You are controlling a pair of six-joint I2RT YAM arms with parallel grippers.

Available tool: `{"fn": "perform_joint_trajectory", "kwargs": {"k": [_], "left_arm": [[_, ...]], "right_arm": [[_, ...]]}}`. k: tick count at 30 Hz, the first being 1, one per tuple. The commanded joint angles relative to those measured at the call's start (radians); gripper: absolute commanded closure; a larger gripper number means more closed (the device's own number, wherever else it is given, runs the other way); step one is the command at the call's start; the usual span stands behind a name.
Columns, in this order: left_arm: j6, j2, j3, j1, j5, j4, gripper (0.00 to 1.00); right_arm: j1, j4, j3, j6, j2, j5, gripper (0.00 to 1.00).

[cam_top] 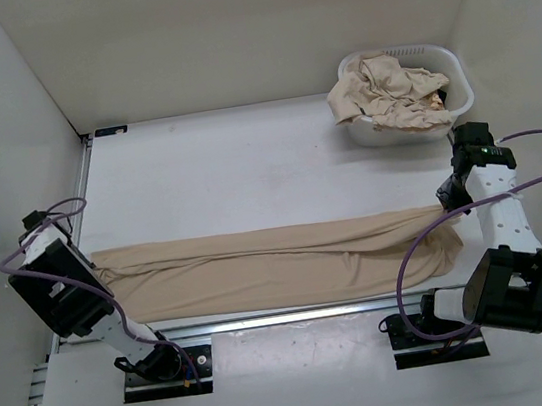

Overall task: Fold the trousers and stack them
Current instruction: Fold the trousers

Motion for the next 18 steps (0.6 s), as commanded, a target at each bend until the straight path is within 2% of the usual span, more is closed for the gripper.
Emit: {"fn": "perform_joint_trajectory", "kwargs": {"k": [1, 9, 10, 12, 13, 16, 18], "left_arm": [[-0.002, 0.003, 0.004, 0.021, 0.019, 0.011, 0.86], [-0.002, -0.040, 0.014, 0.041, 0.019, 0.011, 0.86], [-0.002, -0.040, 0.014, 0.041, 0.019, 0.002, 0.79], [-0.002, -0.051, 0.014, 0.068, 0.069, 0.002, 0.43], [-0.002, -0.060, -0.001, 0.081, 0.098, 0.002, 0.36], [-0.002, -0.080, -0.054, 0.099, 0.164, 0.002, 0.25], [-0.002, -0.089, -0.084, 0.110, 0.177, 0.058, 0.25]], "right_arm": [[-0.006, 0.010, 0.000, -0.013, -0.026, 0.014, 1.00], [-0.006, 0.010, 0.009, -0.013, -0.026, 0.032, 1.00], [-0.006, 0.010, 0.009, -0.013, -0.026, 0.032, 1.00], [-0.006, 0.010, 0.009, -0.013, -0.026, 0.032, 1.00], [-0.006, 0.010, 0.009, -0.013, -0.026, 0.032, 1.00], [-0.006, 0.010, 0.009, -0.013, -0.026, 0.032, 1.00], [-0.006, 0.010, 0.009, -0.013, -0.036, 0.032, 1.00]]}}
